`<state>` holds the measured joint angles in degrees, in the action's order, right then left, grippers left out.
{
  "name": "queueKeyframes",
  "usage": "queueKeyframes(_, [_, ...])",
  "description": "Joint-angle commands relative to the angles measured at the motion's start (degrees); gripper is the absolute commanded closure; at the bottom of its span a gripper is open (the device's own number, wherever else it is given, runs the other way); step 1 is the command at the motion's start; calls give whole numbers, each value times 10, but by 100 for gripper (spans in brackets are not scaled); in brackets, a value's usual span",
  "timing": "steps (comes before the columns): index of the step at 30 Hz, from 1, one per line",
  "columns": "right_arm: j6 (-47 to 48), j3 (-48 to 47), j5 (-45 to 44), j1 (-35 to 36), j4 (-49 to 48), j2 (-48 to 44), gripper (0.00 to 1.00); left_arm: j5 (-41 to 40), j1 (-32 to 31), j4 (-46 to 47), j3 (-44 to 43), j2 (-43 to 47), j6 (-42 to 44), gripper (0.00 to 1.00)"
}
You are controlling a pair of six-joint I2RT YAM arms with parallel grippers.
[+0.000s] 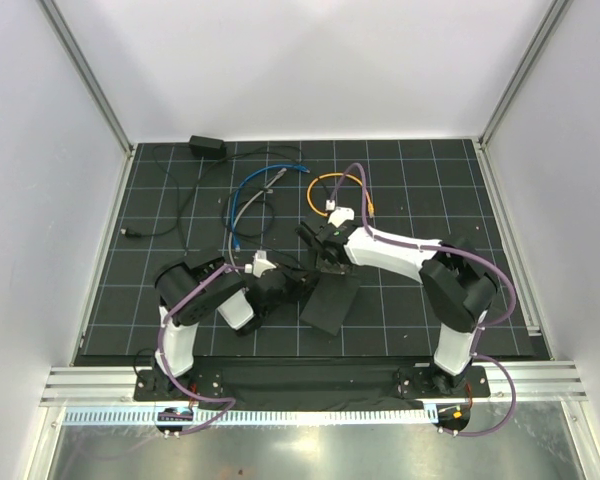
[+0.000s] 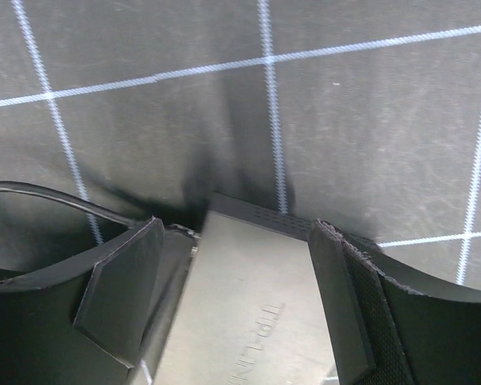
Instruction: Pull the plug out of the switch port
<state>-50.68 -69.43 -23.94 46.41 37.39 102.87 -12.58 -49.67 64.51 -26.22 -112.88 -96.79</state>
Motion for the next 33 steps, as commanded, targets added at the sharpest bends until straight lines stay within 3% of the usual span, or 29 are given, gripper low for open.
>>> queueKeyframes(1, [-21,-30,-39,13,15,14,19,-18,-5,-31,21,-23,35,100])
queueKeyframes(17, [11,49,-48,25,14,3,20,-50,1,-12,49,-15,24,100])
queueKeyframes(27, [112,170,-12,27,-119,-71,28,-55,49,-39,27,23,56,100])
queueKeyframes(32, [152,149,-11,25,-126,-75,20,-45,87,-71,15,51,104,100])
queueKeyframes(33, [157,141,-12,22,-117,-76,19,-10,100,-97,6,73,120,100])
